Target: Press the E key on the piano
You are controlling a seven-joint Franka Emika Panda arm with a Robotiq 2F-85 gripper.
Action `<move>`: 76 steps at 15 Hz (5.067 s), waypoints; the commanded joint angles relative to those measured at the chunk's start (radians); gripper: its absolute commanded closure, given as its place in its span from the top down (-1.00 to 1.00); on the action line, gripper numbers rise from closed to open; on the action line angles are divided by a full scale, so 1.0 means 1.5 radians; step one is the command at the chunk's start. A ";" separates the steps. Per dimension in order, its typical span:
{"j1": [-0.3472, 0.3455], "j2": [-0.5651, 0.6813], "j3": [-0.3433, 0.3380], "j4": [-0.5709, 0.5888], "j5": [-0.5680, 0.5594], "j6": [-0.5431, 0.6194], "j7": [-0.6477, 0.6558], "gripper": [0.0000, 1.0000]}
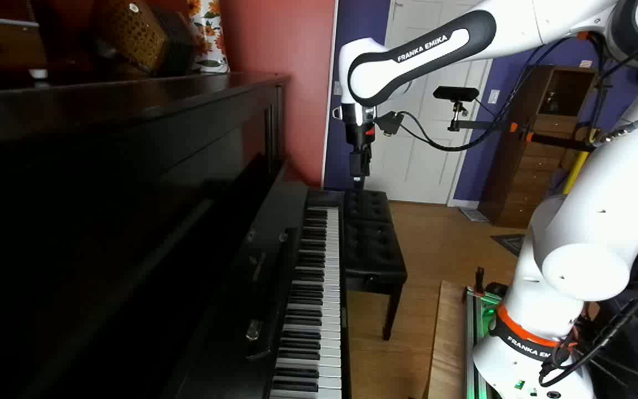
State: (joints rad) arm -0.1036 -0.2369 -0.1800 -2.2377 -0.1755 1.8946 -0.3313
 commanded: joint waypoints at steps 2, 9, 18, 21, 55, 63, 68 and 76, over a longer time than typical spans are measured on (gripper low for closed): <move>-0.003 0.000 0.003 0.001 0.001 -0.001 -0.001 1.00; 0.028 0.037 0.011 -0.028 0.046 0.006 -0.099 1.00; 0.058 0.106 0.053 -0.098 0.141 0.105 -0.295 1.00; 0.056 0.129 0.056 -0.101 0.154 0.111 -0.338 1.00; -0.073 0.376 0.087 -0.092 0.211 0.455 -0.388 -1.00; -0.098 0.416 0.103 -0.085 0.204 0.529 -0.381 -1.00; -0.108 0.430 0.110 -0.081 0.199 0.550 -0.375 -1.00; -0.116 0.444 0.115 -0.074 0.192 0.558 -0.370 -1.00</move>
State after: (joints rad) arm -0.2568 0.4048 -0.0235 -2.3579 0.1294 2.7094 -0.9050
